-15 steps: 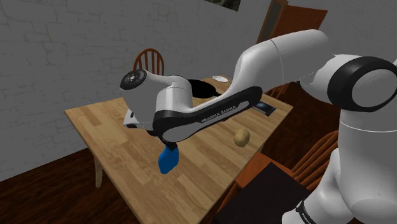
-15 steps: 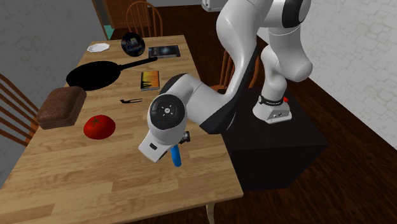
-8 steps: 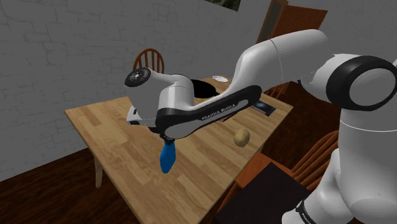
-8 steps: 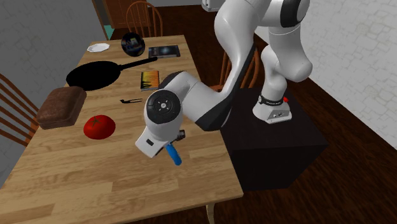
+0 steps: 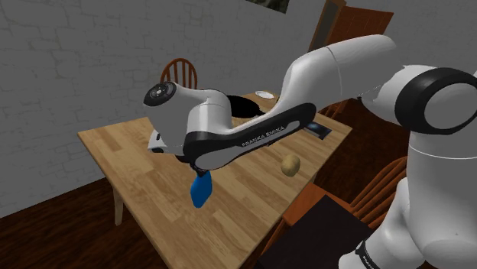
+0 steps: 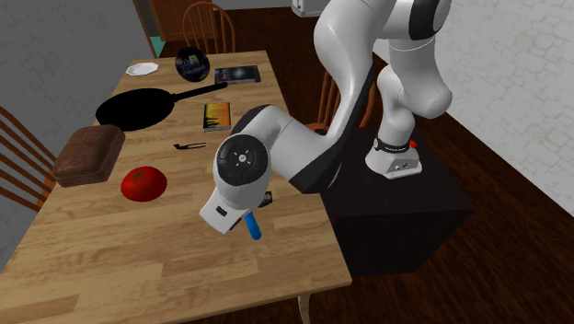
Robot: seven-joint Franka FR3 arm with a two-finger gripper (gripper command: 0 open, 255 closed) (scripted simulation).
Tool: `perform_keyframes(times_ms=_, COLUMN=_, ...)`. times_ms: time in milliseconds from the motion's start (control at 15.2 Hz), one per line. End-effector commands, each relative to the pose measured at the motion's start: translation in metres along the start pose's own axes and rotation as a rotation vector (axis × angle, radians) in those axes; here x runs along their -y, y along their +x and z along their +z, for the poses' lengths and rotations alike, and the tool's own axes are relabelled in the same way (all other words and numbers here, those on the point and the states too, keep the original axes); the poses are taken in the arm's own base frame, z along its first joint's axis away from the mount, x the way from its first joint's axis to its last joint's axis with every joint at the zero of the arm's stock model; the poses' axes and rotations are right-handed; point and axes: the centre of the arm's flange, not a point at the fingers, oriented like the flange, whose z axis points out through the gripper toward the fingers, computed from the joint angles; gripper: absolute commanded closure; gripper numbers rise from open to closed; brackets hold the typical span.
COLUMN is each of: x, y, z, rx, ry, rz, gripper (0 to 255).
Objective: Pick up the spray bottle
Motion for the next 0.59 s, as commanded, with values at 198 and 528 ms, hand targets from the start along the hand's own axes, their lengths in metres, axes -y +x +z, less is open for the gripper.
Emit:
perform_keyframes(times_ms=198, x=0.012, y=0.005, z=0.029, rx=0.036, ry=0.088, rz=-0.037, gripper=255)
perform_keyframes(times_ms=528, x=0.01, y=-0.006, z=0.005, rx=0.036, ry=0.088, rz=-0.037, gripper=255)
